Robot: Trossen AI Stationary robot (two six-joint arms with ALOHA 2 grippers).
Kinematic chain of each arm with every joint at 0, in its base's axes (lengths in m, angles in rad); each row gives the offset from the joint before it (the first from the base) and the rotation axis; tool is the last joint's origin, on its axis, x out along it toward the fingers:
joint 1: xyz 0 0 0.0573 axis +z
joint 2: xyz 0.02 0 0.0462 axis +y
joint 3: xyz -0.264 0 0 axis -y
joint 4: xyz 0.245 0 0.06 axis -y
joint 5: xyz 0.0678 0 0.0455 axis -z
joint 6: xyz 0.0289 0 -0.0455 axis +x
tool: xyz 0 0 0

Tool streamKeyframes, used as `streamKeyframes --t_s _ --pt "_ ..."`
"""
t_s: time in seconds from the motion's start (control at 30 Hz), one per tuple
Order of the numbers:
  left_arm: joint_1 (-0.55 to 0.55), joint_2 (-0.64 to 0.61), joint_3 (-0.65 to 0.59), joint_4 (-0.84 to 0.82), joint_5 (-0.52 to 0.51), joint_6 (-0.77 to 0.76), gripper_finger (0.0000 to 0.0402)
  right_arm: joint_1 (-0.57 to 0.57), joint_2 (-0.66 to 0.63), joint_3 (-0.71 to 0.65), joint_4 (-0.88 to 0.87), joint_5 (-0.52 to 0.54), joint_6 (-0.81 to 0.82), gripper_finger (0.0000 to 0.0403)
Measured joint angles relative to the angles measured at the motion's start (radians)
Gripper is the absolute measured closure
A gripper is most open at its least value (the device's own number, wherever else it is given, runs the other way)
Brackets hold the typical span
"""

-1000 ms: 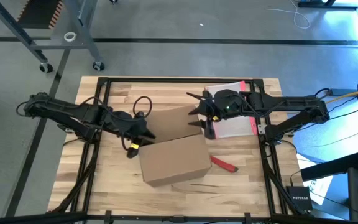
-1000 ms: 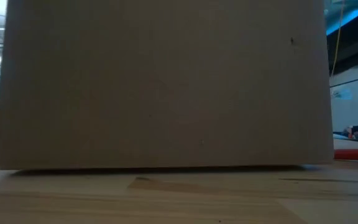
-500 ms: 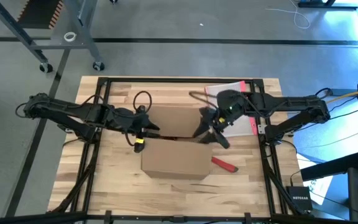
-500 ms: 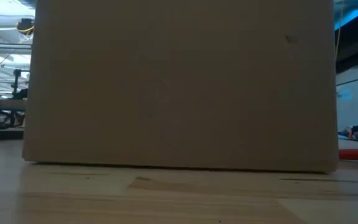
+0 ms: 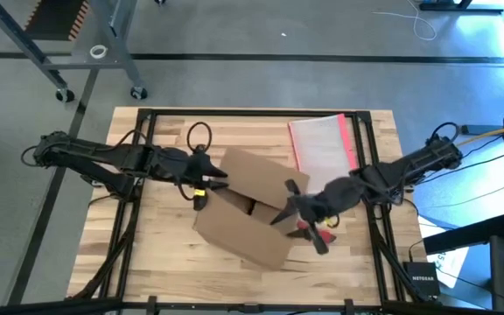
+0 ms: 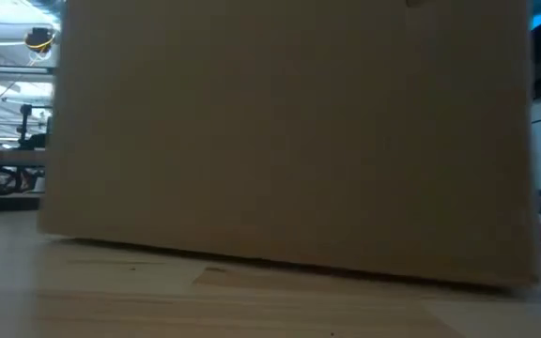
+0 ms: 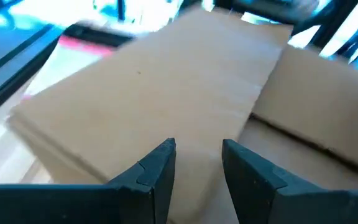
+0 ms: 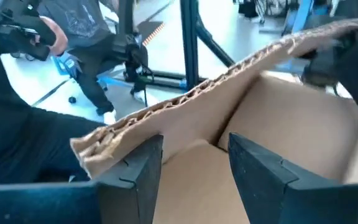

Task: Unpack boxes
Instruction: Open the cardboard box using the utility knife

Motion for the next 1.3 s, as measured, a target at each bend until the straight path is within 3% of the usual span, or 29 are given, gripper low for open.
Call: streamKeyframes --t_s 0.3,0.5,0.6,0.67,0.77,0.9,1.1,1.3 --pt "-0.018 -0.005 0.000 0.343 0.310 -0.023 0.0275 0.010 0.045 0.001 -0.050 0.059 -0.024 0.0224" --pt "-0.096 -0.004 0.000 0.342 0.507 -0.030 0.0275 0.010 0.052 0.001 -0.154 0.215 -0.032 0.0224" --pt "-0.159 0.005 0.000 0.246 0.514 -0.016 0.0275 0.010 0.052 0.001 -0.243 0.318 0.000 0.0224" --pt "-0.191 0.016 0.000 0.167 0.466 -0.003 0.0275 0.009 0.056 0.001 -0.292 0.382 0.027 0.0224" --pt "-0.230 0.035 0.001 0.040 0.316 -0.025 0.0275 0.001 0.057 0.001 -0.349 0.420 0.070 0.0224" --pt "-0.279 0.057 0.006 -0.053 0.027 -0.004 0.0275 -0.012 0.067 0.003 -0.383 0.435 0.097 0.0224" --pt "-0.322 0.109 0.002 -0.071 -0.407 0.268 0.0275 -0.035 0.103 0.006 -0.383 0.399 0.109 0.0224" --pt "-0.289 0.176 0.000 -0.032 -0.595 0.479 0.0275 -0.051 0.109 0.005 -0.358 0.354 0.094 0.0224"
